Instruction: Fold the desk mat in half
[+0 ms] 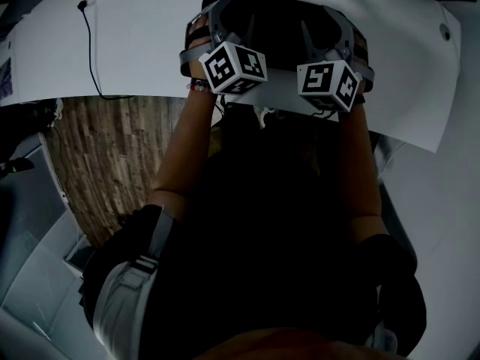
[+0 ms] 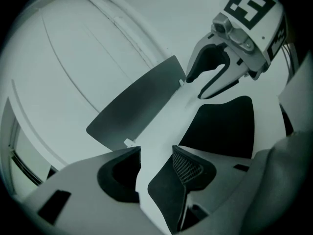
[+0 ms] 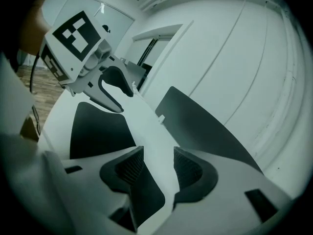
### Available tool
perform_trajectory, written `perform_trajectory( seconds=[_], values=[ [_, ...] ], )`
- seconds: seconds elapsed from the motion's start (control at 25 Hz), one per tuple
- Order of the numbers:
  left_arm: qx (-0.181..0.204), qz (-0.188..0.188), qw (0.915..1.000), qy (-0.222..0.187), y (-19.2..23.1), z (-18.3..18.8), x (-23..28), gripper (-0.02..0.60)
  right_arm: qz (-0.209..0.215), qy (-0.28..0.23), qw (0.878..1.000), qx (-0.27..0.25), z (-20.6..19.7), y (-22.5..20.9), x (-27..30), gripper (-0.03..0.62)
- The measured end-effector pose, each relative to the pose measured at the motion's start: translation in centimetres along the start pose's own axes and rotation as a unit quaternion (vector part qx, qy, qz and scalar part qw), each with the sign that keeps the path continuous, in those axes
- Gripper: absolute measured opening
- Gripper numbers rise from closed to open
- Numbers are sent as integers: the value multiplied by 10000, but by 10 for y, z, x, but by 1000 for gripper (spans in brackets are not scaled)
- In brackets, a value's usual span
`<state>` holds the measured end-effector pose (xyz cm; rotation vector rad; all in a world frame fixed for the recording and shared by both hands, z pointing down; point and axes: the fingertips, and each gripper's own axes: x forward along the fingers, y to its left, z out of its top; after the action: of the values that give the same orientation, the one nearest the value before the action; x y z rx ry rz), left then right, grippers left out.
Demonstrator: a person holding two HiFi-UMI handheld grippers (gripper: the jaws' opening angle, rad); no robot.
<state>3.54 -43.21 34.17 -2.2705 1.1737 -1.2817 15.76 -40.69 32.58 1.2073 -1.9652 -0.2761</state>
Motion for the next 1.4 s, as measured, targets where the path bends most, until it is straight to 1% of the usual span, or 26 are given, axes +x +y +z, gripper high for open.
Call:
perform_trajectory(
  seconds=[0.08,0.2,0.36,0.52,0.72,0.84,0.96,1.12,1.2,1.4],
  values=[
    [-65,-53,9999,-85,-1,6,-8,209,15,-175,9998,-61,8,0,-8,189],
    [-22,-4,9997,-229,-2,15,-20,209,-112,-486,9987,-83,21,-7,-24,189],
    [-195,86,9983,-543,2,34,-40,209,-21,-658,9977,-131,33,-6,-42,189],
    [-102,203,9966,-795,9,52,-58,209,-30,-834,9965,-70,42,-13,-61,189],
    [-191,293,9933,-1103,23,67,-91,209,-263,-1120,9933,101,62,-27,-85,189],
    [-221,364,9908,-1286,37,73,-111,209,-454,-1314,9902,115,82,-34,-100,189],
    [-182,423,9878,-1489,49,82,-136,209,-640,-1569,9854,140,106,-40,-122,189],
    [-229,494,9806,-1884,56,90,-171,209,-844,-1789,9801,187,125,-39,-155,189],
    [-249,509,9774,-2034,57,90,-190,209,-898,-1814,9792,164,132,-31,-170,189],
    [-283,353,9696,-2407,53,83,-241,209,-927,-1753,9799,199,151,3,-209,189]
  ],
)
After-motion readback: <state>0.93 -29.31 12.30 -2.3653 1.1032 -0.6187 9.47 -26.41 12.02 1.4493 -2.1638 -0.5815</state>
